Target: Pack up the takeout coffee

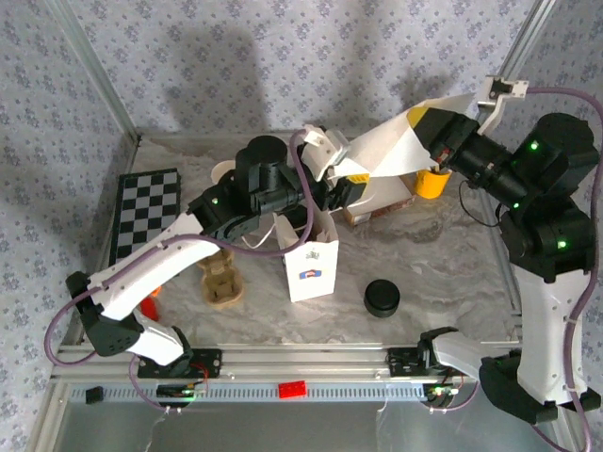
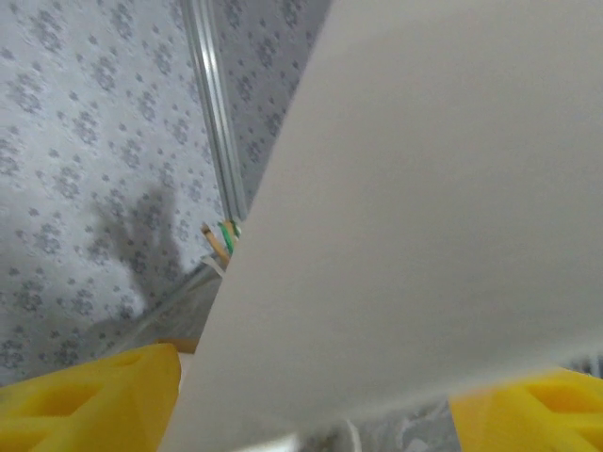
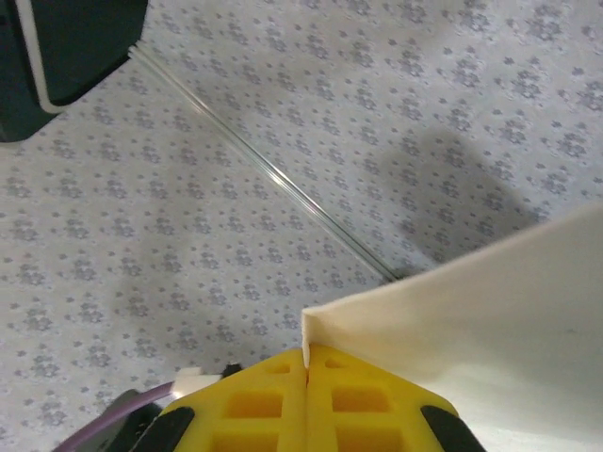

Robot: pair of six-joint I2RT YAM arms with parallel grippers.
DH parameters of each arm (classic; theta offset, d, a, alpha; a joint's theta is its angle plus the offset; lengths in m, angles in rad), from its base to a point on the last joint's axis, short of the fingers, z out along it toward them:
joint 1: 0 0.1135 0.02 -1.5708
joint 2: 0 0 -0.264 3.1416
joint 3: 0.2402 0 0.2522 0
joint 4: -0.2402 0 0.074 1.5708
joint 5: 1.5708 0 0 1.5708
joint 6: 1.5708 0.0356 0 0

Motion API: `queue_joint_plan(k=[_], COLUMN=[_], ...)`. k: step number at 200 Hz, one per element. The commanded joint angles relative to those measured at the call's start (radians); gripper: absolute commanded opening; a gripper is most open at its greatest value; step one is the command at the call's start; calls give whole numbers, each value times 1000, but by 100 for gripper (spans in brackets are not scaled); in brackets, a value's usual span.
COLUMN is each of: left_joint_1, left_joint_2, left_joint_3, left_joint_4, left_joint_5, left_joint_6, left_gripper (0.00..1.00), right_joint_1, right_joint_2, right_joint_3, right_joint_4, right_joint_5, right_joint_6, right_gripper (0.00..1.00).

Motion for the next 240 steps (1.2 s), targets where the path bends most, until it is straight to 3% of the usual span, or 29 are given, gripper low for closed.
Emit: queue_joint_plan(k=[1,35,101,150,190,219,240], left_joint_1=[22,38,66,74,100,122,149], left_joint_2=[-31,-76,-68,-63,-63,-61,-58], left_joint_3=[-29,-63,-86,-87,-67,-5,43], left_joint_4=[91,84,165,199,185,84,0], left_joint_5=[6,16,155,109,80,113,153], left_joint_6=[0,23,-52,-94,-135,-112,-98], left_gripper=[73,73,57,21,0,0,0], right_joint_1=[-3,-4,1,-1,-2,2,21], right_joint_2=[11,32,41,14,-16,-77,-124], right_joint_3=[61,51,2,-58,-110,-215,-312], right_joint_4=[29,46,143,172,183,176,165], right_joint_5=[-32,-68,-107,-110,-126,-109,-142], right_joint_6=[18,47,105,119,112,75,38], right_gripper=[0,0,0,0,0,21,27])
